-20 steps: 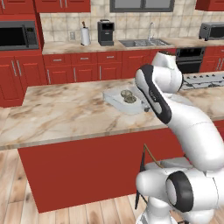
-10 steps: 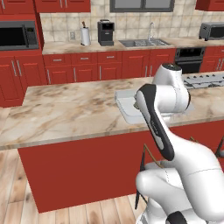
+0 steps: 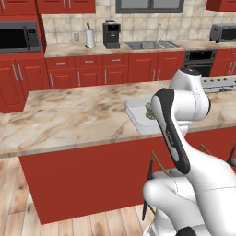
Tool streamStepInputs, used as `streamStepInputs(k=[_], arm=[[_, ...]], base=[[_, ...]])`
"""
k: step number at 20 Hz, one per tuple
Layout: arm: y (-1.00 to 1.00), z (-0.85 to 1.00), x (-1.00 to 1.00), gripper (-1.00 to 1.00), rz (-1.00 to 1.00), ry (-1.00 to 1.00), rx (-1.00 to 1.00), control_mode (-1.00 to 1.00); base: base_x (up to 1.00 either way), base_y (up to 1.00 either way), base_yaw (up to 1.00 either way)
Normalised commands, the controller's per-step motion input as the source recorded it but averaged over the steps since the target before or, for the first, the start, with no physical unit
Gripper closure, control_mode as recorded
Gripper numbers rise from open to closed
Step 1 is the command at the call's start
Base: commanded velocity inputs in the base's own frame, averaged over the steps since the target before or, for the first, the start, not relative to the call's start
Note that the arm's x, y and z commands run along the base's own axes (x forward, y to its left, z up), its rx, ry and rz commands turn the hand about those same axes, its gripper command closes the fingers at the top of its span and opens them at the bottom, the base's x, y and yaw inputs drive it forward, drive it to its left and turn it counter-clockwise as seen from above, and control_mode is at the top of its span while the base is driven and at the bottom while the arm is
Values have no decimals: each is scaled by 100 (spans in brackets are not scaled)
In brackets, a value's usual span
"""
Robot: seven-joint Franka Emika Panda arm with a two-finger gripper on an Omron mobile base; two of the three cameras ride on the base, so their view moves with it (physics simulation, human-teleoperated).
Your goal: Place two dumplings into each of the tupperware containers and then place the containers in the fridge.
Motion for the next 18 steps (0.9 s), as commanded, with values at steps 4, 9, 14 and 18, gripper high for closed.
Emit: streamStepInputs(k=[4,9,14,18], arm=[[-5,0,-2,100,0,-4,0,-100],[0,0,0,100,0,0,0,100],[0,0,0,100,0,0,0,100],[0,0,0,100,0,0,0,100]], base=[[0,0,0],[-29,-7,-1],[-100,-52,-37],[-79,-5,-82]])
